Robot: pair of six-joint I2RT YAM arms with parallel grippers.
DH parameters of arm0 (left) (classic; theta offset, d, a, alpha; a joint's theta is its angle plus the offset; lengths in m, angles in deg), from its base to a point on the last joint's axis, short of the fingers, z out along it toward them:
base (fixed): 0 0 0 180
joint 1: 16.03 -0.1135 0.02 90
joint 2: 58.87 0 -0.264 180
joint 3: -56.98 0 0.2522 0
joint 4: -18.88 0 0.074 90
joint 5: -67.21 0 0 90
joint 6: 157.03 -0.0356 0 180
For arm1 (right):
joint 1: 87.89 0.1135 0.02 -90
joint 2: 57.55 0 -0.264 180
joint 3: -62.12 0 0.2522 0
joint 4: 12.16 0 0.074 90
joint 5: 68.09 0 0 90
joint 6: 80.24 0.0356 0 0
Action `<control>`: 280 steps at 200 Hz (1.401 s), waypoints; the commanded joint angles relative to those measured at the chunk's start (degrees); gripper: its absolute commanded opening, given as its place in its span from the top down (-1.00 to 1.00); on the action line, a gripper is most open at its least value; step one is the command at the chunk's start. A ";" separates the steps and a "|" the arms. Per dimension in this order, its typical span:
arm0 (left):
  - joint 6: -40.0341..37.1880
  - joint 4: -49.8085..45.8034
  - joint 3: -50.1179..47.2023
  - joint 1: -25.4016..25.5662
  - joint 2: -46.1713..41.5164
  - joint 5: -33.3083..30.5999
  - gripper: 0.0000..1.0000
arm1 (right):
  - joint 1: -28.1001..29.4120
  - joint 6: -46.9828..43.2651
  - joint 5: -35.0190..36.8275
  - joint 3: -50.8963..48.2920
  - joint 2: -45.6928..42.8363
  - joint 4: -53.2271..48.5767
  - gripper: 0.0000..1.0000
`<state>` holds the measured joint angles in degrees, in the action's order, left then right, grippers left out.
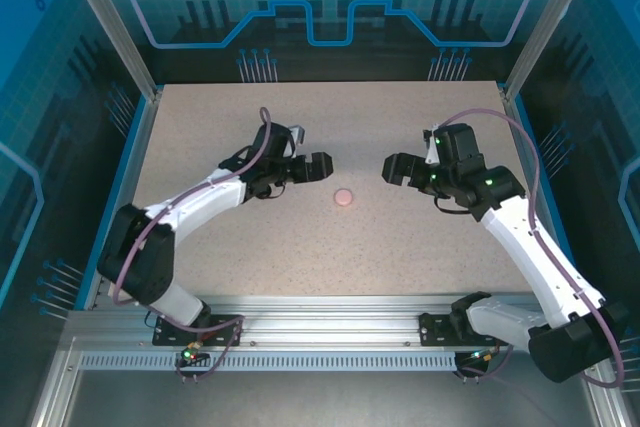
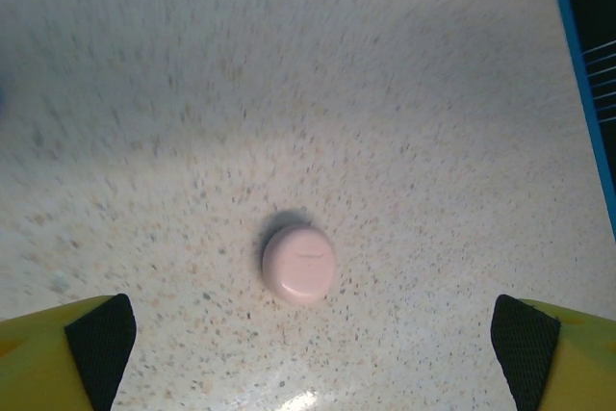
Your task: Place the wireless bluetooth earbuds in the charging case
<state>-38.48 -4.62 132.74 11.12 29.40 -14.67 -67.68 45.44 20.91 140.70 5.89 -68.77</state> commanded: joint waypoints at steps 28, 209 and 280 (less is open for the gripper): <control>-10.80 -3.52 0.85 -0.10 -11.90 -11.97 -0.97 | -2.16 -4.51 5.04 3.52 -1.68 -3.37 -1.00; -32.19 34.48 -33.17 -11.81 -31.53 -31.11 -0.97 | -10.25 -20.90 39.91 -13.40 1.48 22.76 -1.00; -32.64 46.71 -42.60 -17.35 -22.65 -29.40 -0.97 | -12.38 -26.51 35.16 -29.51 2.80 49.25 -1.00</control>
<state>-71.66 32.17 94.97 -5.07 4.30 -44.44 -78.83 21.82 57.46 114.89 8.36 -33.08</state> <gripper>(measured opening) 0.988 0.998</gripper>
